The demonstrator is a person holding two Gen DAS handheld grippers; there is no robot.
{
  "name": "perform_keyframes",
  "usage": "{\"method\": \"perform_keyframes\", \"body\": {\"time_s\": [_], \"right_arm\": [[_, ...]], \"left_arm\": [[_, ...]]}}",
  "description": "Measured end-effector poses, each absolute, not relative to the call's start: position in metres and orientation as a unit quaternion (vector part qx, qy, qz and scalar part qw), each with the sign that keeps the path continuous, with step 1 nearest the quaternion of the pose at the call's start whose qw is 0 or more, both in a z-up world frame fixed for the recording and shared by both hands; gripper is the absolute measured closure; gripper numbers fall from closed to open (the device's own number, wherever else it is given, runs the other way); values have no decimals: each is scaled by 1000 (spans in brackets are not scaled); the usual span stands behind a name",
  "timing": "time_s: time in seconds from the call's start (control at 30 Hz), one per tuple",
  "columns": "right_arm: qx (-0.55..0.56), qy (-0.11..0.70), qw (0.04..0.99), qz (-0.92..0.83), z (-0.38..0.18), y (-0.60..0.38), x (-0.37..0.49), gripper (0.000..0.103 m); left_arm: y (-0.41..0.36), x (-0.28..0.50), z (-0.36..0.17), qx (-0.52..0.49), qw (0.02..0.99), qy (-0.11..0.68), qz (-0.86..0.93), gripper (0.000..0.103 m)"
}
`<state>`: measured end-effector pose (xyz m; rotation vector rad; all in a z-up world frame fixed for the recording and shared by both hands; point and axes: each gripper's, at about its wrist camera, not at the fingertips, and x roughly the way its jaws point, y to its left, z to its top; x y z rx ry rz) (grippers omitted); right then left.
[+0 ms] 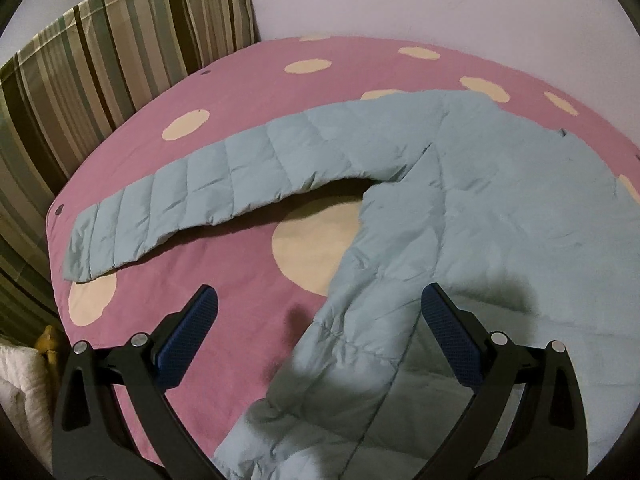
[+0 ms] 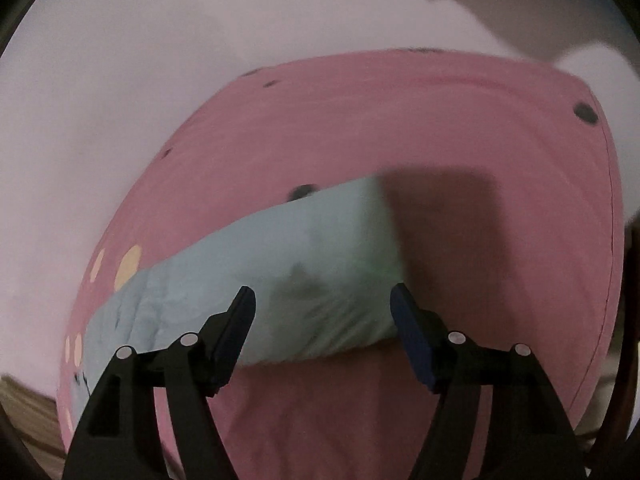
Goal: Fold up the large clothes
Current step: 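Grasp the jacket sleeve with the right gripper and lift it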
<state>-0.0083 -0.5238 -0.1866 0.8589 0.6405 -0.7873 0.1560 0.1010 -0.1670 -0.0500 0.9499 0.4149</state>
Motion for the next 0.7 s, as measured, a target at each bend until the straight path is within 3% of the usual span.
{"method": "perform_keyframes", "body": {"time_s": [0.4,0.6,0.7], "right_arm": [[391,306,780,-381,-213,-557,4,37],[391,314,789,-355,-215,-554,12,83],[405,298,796,-337,-204,-547,12,91]], "left_arm": [[101,163,-180,-10,858,467,213,2],[104,161,-183,-9,856,471,212,2],[106,159,-183,-8,858,468,213,2]]}}
